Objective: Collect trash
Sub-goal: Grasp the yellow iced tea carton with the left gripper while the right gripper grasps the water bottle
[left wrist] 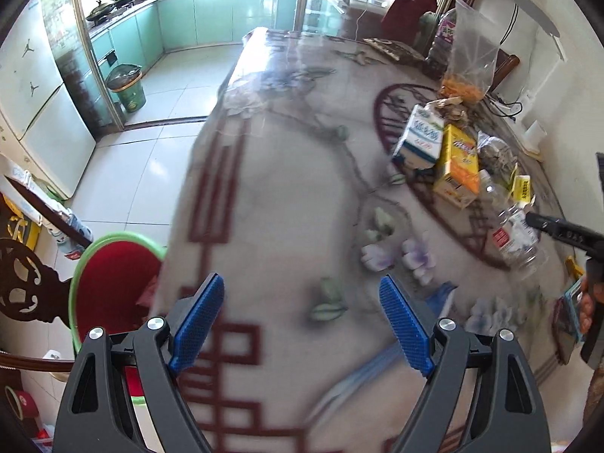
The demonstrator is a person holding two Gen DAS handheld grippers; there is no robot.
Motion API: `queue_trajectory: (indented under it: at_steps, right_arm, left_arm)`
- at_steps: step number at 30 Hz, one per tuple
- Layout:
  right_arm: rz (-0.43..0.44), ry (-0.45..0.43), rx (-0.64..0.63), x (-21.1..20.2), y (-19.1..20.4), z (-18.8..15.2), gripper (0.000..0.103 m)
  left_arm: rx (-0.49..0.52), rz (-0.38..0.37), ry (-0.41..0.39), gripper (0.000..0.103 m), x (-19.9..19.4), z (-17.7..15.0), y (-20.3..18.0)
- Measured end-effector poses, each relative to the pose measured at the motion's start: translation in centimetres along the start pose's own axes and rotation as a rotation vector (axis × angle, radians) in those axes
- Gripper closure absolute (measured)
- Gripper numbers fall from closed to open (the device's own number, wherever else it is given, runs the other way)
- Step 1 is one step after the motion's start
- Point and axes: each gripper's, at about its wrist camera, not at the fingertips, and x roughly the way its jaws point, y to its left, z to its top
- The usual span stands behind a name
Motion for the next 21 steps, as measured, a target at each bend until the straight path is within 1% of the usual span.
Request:
queue_trajectory:
  at_steps: [3, 5, 10, 12, 13, 16, 18, 21]
  right_arm:
    - [0.044, 0.030, -0.035, 1.6, -0.9, 0.5, 0.032]
    - [0.082, 0.053, -0.066, 2.4, -0.8, 0.6, 0.032]
    - [0.173, 0.129, -0.134, 4.3, -0.1, -0.1, 0.033]
    - [0.199, 0.166, -0.145, 5.2, -0.2, -0.7, 0.049]
    - [0.217, 0.186, -0.146, 5.7, -0.3, -1.1, 0.049]
    - [0.273, 0.183, -0.120, 5.5, -1.3, -1.6, 0.050]
    - [0.326, 0.163, -0.070, 4.6, -2.7, -1.8, 0.050]
    - [0.342, 0.133, -0.045, 3.4, -4.2, -1.7, 0.050]
  left_arm:
    - [0.017, -0.007, -0.012, 0.022, 0.3, 1.0, -3.5]
    - [0.040, -0.015, -0.016, 0.022, 0.6, 1.8, -5.8]
    - [0.121, -0.051, -0.043, 0.022, 1.7, 5.5, -12.1]
    - [0.158, -0.071, -0.043, 0.022, 2.8, 7.3, -14.7]
    - [0.173, -0.074, -0.037, 0.022, 3.4, 8.0, -15.8]
    - [0.215, -0.084, -0.007, 0.022, 5.7, 9.9, -18.8]
    - [0.241, -0.085, 0.021, 0.023, 7.7, 10.9, -20.6]
    - [0.272, -0.068, 0.084, 0.024, 10.8, 11.8, -22.5]
